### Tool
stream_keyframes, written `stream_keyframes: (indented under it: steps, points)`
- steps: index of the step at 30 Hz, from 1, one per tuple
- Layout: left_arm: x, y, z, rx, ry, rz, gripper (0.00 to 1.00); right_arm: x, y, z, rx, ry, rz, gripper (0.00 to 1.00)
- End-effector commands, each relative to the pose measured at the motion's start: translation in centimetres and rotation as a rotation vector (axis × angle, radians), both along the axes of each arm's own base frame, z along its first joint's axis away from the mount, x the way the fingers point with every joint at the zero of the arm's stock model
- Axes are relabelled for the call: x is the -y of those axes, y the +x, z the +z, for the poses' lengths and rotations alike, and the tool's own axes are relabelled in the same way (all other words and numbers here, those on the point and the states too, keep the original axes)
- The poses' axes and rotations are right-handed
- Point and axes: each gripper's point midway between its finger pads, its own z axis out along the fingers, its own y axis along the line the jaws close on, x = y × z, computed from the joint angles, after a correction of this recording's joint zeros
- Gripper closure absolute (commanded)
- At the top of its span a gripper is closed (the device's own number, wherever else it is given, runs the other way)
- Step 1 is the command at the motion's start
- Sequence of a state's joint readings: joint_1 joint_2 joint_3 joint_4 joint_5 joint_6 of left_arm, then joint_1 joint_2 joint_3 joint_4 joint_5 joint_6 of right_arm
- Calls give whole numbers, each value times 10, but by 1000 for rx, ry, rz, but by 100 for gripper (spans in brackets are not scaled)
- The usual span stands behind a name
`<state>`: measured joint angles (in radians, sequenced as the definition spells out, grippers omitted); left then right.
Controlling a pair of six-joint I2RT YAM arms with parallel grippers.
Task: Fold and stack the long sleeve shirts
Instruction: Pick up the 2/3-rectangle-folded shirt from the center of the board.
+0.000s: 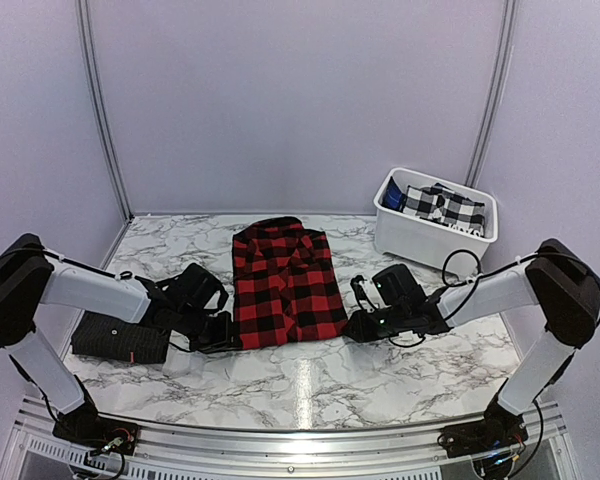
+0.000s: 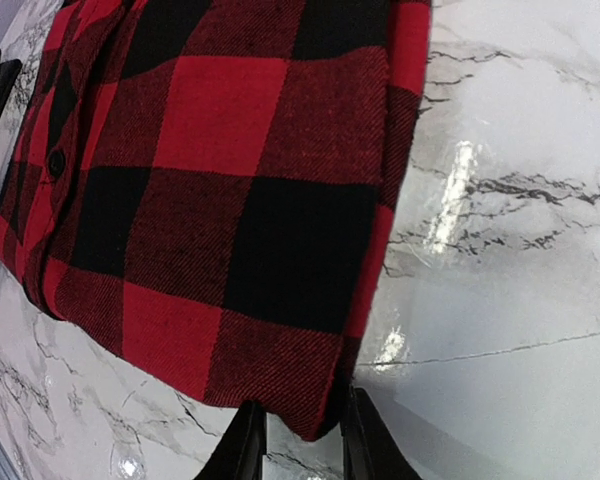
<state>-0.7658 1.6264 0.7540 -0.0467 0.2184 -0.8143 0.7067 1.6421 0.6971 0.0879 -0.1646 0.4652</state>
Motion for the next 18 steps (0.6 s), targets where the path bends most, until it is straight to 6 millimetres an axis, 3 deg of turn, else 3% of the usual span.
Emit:
stream_keyframes:
  steps: [1, 8, 13, 18]
  points:
    - [5, 6, 0, 22, 8, -5, 80, -13, 7, 8, 33, 2, 23, 79]
    - [3, 6, 4, 29, 7, 17, 98, -17, 7, 8, 39, -26, 32, 100]
    - [-3, 4, 14, 50, -2, 27, 100, -17, -3, 18, 50, -26, 38, 100]
    - [-17, -11, 28, 78, -1, 35, 100, -20, -29, 31, 53, 5, 59, 100]
